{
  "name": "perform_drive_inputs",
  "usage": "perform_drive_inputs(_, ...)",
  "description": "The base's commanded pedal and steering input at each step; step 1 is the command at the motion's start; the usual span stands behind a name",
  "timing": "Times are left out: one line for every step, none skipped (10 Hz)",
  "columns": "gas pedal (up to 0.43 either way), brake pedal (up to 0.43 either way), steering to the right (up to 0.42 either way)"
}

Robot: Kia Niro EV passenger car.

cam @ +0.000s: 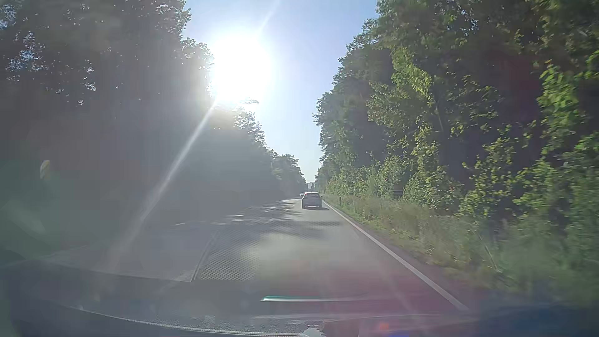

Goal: Follow the waypoints while adhering to traffic rules and regulations

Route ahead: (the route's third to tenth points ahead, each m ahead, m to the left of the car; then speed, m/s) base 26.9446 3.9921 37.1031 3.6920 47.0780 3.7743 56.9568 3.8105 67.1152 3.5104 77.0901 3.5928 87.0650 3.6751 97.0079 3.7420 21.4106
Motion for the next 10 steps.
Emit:
perform_drive_inputs(0.189,0.000,0.000)
perform_drive_inputs(0.189,0.000,0.001)
perform_drive_inputs(0.189,0.000,0.001)
perform_drive_inputs(0.189,0.000,0.001)
perform_drive_inputs(0.189,0.000,0.001)
perform_drive_inputs(0.189,0.000,0.001)
perform_drive_inputs(0.177,0.000,0.001)
perform_drive_inputs(0.177,0.000,0.001)
perform_drive_inputs(0.169,0.000,0.001)
perform_drive_inputs(0.169,0.000,0.001)
